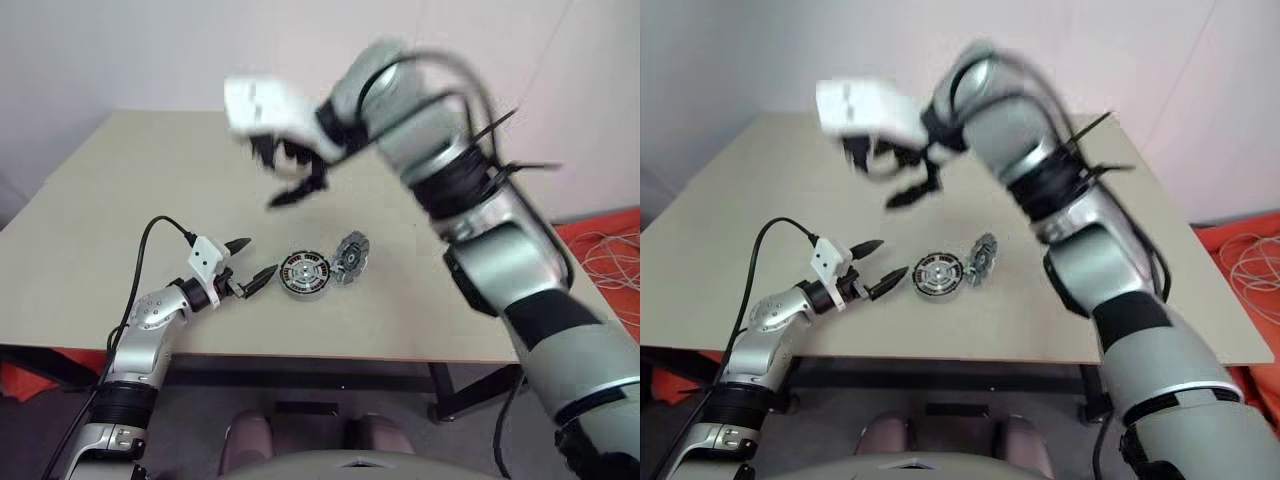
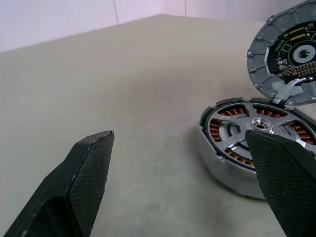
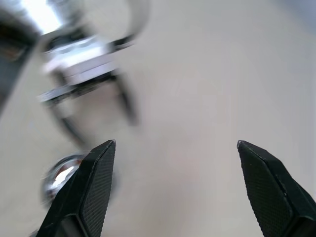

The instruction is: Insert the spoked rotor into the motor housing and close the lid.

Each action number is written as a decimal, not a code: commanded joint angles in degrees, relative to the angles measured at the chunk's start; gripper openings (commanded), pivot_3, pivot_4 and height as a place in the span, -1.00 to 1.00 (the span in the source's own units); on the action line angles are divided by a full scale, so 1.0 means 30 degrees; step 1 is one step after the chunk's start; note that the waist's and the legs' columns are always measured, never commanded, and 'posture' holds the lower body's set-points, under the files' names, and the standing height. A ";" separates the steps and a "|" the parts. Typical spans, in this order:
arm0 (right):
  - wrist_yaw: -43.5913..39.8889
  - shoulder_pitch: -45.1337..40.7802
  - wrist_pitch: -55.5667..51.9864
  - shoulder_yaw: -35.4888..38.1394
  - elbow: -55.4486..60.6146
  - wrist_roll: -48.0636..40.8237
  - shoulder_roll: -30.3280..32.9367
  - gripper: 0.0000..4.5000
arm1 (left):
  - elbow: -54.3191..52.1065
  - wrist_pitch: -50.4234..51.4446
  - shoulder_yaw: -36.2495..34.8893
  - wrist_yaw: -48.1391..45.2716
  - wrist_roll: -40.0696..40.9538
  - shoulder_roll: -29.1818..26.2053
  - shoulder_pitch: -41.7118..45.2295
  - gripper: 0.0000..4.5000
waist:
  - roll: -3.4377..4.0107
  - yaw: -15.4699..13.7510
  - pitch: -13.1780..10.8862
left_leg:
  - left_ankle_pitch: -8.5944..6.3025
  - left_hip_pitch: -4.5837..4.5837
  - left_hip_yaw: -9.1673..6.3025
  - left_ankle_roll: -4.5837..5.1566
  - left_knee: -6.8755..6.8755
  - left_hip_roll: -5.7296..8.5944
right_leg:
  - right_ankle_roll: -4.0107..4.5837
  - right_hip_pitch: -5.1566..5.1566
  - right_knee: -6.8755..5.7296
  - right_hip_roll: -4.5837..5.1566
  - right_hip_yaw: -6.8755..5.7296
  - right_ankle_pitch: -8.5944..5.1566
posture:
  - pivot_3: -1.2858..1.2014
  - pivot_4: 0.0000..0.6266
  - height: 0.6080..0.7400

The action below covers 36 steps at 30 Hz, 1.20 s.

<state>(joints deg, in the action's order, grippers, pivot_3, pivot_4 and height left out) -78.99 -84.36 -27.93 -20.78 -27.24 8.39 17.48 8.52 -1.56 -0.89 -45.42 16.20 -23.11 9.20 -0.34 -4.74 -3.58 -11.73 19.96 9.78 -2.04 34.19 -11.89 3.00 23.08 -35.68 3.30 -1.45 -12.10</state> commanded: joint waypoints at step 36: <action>0.6854 1.8646 -0.2168 0.3545 1.1780 -0.7204 0.3936 -0.99 | -0.0901 -0.0096 -0.0976 -0.0887 0.0387 -0.0870 -0.1577 1.00 | 0.0058 -0.0237 -0.0038 | 0.0052 -0.0102 0.0021 -0.0063 0.0000 0.0006 | -0.0156 -0.0035 -0.0016 -0.0004 0.0012 -0.0083 | 0.03 -1.00 1.00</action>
<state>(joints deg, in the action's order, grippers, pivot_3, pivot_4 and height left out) -58.79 -26.63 -36.03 -10.05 7.73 -12.89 29.48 6.55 -0.39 -3.45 -48.23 17.46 -25.60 3.59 -0.16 -5.45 -3.70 -11.57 19.66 9.84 -2.23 34.16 -11.87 2.54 22.98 -35.73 3.28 -1.42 -12.35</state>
